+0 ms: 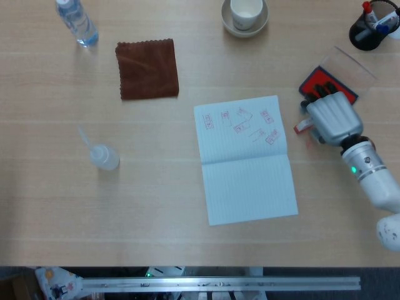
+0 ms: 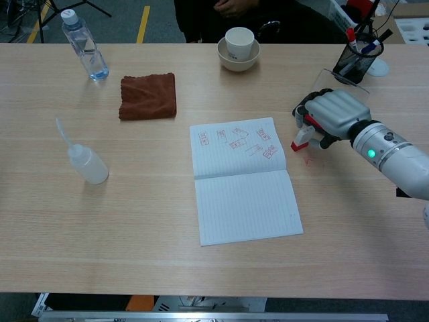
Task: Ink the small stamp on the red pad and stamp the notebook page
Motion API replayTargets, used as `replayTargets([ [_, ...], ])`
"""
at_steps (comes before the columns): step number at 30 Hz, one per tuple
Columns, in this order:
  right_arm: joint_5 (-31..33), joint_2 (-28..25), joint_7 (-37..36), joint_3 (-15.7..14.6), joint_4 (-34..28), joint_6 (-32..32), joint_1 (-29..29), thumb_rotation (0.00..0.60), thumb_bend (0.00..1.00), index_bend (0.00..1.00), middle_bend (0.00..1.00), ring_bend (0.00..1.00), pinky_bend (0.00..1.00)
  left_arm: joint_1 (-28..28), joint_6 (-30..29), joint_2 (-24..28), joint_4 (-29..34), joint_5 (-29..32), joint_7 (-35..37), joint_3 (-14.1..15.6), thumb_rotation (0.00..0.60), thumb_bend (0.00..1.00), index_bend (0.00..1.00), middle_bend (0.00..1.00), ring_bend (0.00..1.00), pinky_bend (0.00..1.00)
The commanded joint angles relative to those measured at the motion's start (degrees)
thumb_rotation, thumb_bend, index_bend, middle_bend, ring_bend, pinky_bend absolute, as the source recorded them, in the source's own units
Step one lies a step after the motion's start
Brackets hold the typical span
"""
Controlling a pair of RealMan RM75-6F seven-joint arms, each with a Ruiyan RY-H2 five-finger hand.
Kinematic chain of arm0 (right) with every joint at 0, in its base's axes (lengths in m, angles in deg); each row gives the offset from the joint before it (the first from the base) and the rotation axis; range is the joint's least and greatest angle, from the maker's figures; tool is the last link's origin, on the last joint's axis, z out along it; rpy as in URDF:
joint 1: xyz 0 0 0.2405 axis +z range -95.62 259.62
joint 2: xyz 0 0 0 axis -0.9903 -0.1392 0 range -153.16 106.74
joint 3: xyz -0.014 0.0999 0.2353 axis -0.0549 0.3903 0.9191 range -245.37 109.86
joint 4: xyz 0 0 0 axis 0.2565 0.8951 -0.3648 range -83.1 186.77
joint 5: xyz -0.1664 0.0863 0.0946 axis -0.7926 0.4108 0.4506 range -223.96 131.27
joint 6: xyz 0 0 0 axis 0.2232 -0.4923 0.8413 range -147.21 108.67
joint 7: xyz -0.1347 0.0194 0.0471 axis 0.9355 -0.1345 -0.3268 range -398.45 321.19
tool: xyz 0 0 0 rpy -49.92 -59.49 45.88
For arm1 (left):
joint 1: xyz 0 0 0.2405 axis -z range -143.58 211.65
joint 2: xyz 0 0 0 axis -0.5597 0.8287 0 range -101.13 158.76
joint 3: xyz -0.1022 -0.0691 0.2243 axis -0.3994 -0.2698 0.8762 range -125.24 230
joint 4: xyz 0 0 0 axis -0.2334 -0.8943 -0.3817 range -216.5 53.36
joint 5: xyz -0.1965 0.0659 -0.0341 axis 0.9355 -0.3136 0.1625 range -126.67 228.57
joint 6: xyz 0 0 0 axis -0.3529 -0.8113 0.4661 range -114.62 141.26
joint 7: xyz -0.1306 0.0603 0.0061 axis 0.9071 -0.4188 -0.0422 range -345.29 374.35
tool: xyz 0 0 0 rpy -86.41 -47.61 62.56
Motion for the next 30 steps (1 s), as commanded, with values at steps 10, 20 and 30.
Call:
replayTargets([
  [10, -5.32, -11.50, -1.33, 0.35, -14.52, -10.38, -4.94, 0.600, 0.27, 0.40, 0.34, 0.17, 0.16, 0.57, -0.35, -1.01, -0.46, 0.30, -0.51, -1.01, 0.600, 0.34, 0.12, 0.08, 0.02, 0.05],
  [20, -8.20, -18.95, 2.21, -0.02, -21.62, -23.29, -12.32, 0.600, 0.31, 0.44, 0.40, 0.24, 0.16, 0.51, -3.00, -3.50, -1.92, 0.12, -0.92, -2.61, 0.600, 0.34, 0.12, 0.08, 0.02, 0.05],
  [30, -10.34, -25.54, 0.63, -1.55, -27.39, -32.78, -20.75, 0.600, 0.31, 0.44, 0.40, 0.24, 0.16, 0.80, -3.95, -4.61, -2.24, -0.13, -1.23, -3.41, 0.600, 0.34, 0.12, 0.08, 0.02, 0.05],
])
